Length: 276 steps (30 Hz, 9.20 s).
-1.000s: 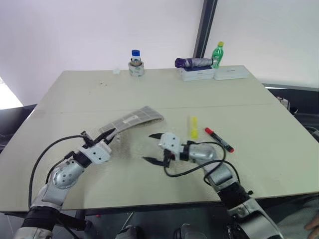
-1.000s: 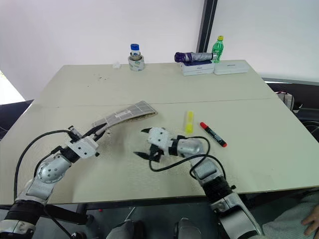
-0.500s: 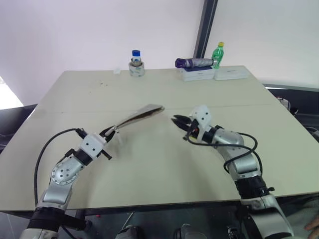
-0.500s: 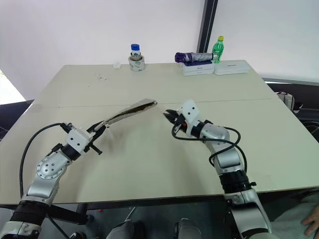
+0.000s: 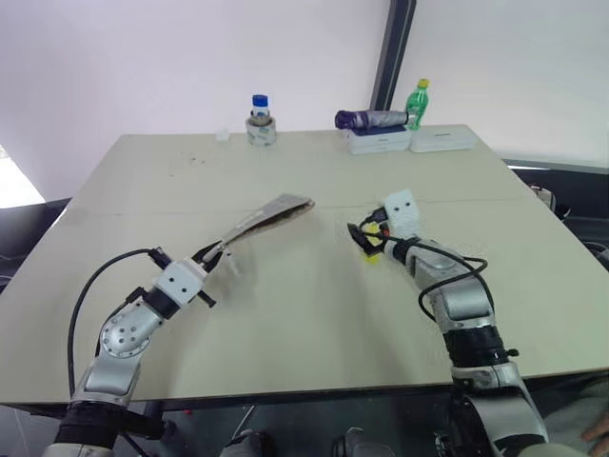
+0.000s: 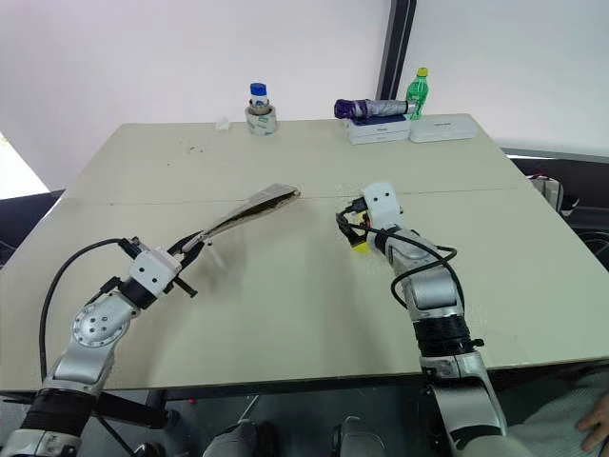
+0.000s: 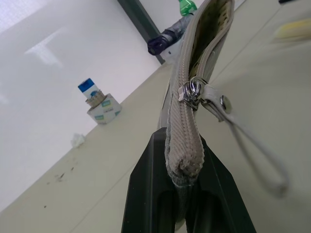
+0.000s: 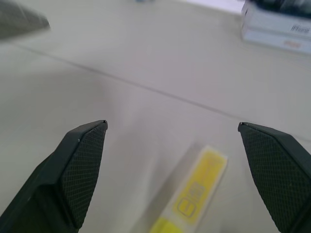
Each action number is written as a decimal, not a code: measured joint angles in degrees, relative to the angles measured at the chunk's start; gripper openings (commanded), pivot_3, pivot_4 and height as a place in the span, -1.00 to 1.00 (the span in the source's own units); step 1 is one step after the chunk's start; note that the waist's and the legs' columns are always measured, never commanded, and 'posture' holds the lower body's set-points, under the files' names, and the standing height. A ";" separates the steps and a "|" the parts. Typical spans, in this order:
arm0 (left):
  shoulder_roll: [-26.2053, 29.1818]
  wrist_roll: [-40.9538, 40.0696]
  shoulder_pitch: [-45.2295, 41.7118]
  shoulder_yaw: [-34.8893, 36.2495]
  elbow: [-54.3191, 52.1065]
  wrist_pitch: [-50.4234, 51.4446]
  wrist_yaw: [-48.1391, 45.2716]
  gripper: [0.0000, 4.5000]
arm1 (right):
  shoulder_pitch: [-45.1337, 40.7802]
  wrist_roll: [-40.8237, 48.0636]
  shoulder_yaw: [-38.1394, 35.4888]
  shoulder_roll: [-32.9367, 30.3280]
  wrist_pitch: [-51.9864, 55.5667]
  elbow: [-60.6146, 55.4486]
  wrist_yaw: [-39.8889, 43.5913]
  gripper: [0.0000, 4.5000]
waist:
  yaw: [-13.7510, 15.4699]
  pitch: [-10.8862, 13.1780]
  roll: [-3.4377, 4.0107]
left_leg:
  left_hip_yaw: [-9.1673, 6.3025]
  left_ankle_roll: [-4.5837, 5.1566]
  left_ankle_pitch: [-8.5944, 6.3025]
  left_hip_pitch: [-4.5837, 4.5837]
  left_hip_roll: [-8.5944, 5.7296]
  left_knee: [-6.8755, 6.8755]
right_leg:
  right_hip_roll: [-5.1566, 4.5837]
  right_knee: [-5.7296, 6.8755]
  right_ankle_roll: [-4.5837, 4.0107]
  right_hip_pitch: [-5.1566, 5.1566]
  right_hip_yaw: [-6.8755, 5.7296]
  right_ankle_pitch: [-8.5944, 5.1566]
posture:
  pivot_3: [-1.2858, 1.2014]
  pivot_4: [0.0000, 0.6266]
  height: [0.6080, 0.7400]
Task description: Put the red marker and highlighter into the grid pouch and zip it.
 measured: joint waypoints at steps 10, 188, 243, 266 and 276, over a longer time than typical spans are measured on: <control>-0.37 0.09 1.07 0.59 -0.20 -0.14 0.36 -1.00 | 32.65 2.21 -6.34 -2.61 2.68 -31.41 -0.72 0.98 | 1.08 -0.03 -0.04 | -0.25 0.35 -0.21 -0.15 -0.02 0.03 | 0.05 -0.09 0.00 -0.04 -0.15 0.00 | 0.03 -0.52 0.97; 3.74 -10.05 -8.97 -2.77 0.00 9.99 -23.14 -1.00 | -11.44 -21.29 25.24 -8.94 -44.98 12.43 31.54 0.98 | -0.03 -0.01 -0.05 | -0.18 -0.08 0.09 -0.21 0.03 0.24 | 0.27 0.04 -0.01 -0.09 -0.17 0.04 | 0.03 -0.52 0.97; -0.21 -3.83 -4.00 -1.49 0.58 7.76 -14.08 -1.00 | 12.27 8.23 -9.12 -20.95 -4.81 14.52 21.90 0.98 | 1.25 -0.08 -0.11 | -0.38 0.27 -0.02 0.02 -0.01 0.18 | 0.32 -0.02 -0.15 0.17 -0.11 0.19 | 0.03 -0.52 0.97; -0.20 -3.58 -5.16 -1.96 -0.37 8.74 -13.75 -1.00 | 9.19 7.07 3.44 -22.31 -17.64 -3.92 32.53 -0.86 | 1.16 -0.08 -0.10 | -0.40 0.27 -0.03 0.02 0.03 0.17 | 0.32 -0.02 -0.14 0.13 -0.11 0.20 | 0.03 -0.52 0.97; -1.76 -2.78 -5.77 -4.22 -0.02 8.24 -14.25 -1.00 | 1.07 -4.25 16.42 -17.77 -19.83 -1.33 30.01 -0.86 | 1.29 -0.08 -0.11 | -0.39 0.04 0.12 -0.14 0.01 0.28 | 0.30 -0.01 -0.15 0.01 -0.13 0.20 | 0.03 -0.52 0.97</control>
